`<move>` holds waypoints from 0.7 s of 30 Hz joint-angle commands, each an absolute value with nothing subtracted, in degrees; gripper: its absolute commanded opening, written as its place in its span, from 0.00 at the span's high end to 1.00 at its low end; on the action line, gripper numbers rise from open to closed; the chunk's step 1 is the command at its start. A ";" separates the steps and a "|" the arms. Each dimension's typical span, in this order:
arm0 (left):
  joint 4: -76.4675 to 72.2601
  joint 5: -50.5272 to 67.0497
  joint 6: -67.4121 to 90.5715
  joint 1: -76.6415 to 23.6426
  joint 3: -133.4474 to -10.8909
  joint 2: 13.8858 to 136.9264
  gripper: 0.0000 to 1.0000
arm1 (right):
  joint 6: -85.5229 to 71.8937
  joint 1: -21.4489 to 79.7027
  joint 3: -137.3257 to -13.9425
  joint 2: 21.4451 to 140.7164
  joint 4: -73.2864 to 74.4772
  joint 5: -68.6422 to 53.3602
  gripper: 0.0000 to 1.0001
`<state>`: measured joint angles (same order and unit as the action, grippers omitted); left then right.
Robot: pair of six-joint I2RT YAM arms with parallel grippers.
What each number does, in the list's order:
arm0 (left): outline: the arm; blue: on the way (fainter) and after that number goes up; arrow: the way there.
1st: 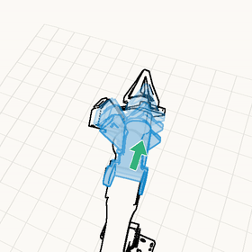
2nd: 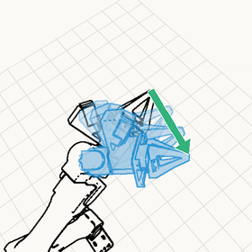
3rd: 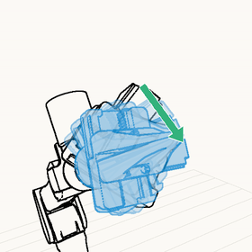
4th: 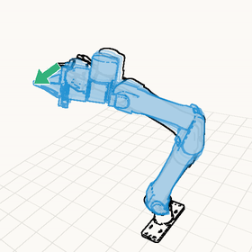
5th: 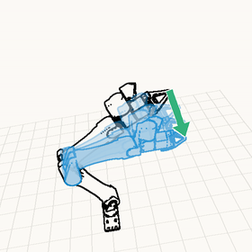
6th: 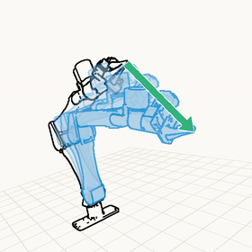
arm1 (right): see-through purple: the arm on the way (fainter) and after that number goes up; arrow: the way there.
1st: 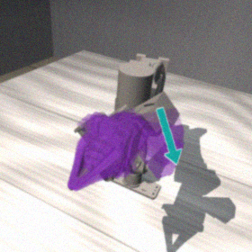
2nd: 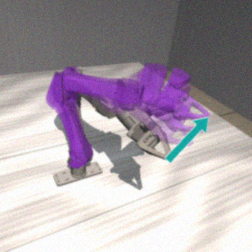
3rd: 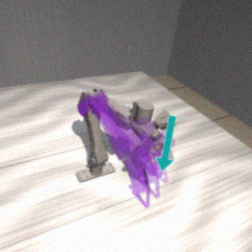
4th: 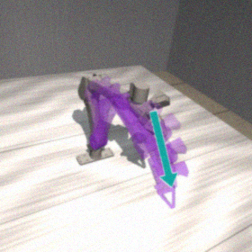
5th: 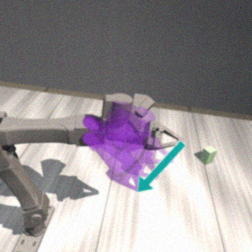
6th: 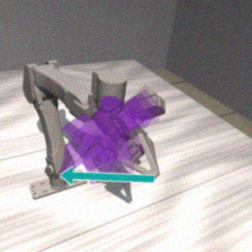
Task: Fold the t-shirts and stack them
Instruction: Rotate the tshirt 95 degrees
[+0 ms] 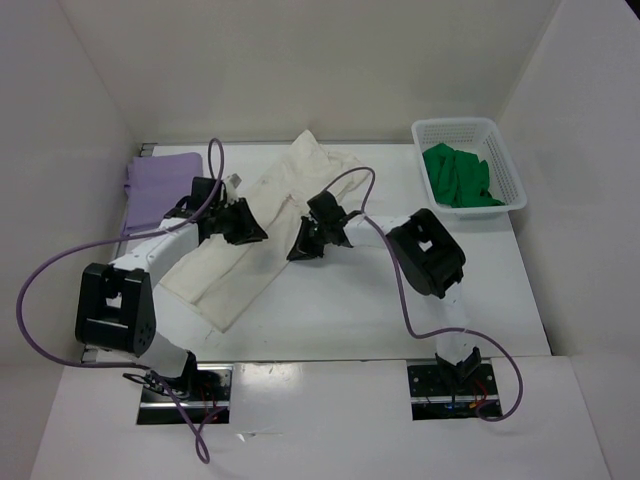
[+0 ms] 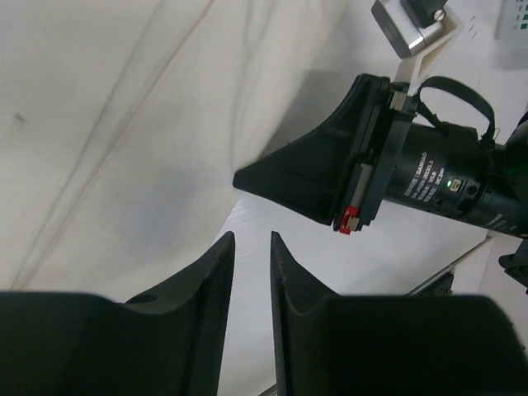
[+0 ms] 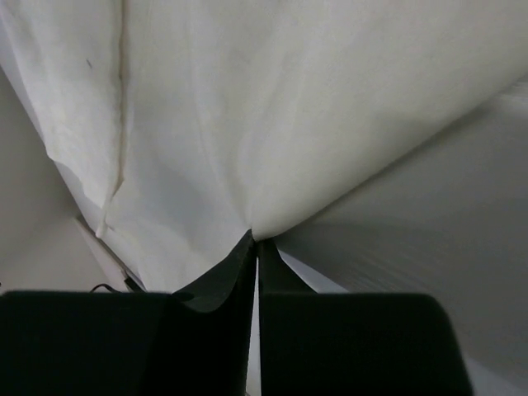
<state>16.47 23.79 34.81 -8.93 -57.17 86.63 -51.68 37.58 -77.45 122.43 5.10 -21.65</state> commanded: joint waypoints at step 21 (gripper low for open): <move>10.29 22.06 33.66 -10.81 -84.80 113.28 0.48 | -21.88 11.87 -64.34 100.20 35.77 -22.94 0.64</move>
<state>14.15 23.16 34.48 -10.13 -80.79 110.00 -24.62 12.71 -65.12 102.89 32.03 -22.96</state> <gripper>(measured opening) 0.516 0.326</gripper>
